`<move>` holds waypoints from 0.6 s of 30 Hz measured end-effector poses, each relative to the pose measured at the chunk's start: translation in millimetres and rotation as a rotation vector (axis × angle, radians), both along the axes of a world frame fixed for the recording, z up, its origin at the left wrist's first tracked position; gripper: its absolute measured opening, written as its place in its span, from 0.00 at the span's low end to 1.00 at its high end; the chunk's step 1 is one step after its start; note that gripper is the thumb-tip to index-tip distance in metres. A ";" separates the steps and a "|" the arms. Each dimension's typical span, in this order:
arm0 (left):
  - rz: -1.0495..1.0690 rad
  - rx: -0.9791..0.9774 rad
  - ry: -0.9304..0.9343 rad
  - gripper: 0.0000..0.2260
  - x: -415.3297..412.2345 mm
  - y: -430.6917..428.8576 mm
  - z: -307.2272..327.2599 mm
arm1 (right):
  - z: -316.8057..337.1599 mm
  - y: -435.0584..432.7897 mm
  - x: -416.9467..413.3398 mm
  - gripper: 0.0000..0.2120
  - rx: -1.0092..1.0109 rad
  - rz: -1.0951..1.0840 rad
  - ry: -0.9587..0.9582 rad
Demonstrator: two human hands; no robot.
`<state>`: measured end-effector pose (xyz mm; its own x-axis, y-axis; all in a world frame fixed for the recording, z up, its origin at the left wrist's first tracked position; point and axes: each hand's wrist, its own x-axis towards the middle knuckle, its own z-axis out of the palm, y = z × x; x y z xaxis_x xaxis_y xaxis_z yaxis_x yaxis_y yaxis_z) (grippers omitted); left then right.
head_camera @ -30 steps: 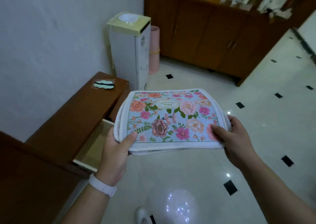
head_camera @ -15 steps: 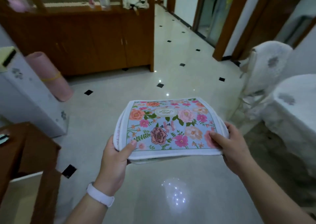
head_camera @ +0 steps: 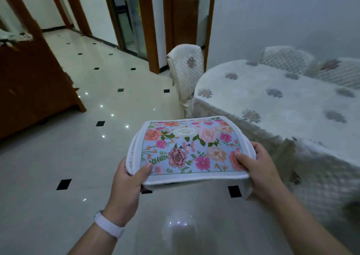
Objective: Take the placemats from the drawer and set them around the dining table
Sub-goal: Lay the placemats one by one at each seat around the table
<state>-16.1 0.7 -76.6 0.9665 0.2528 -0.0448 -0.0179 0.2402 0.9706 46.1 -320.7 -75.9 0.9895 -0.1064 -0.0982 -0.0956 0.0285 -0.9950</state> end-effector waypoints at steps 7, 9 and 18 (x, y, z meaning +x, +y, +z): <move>-0.139 -0.019 0.013 0.17 89.4 -15.4 -7.8 | -18.7 -19.8 37.5 0.15 0.052 -0.178 0.020; -0.178 -0.039 0.034 0.17 120.3 -13.2 -20.6 | -26.5 -19.1 53.9 0.15 0.033 -0.223 0.029; -0.418 -0.083 0.119 0.17 294.1 23.1 -53.5 | -35.2 27.8 144.9 0.14 -0.009 -0.457 0.115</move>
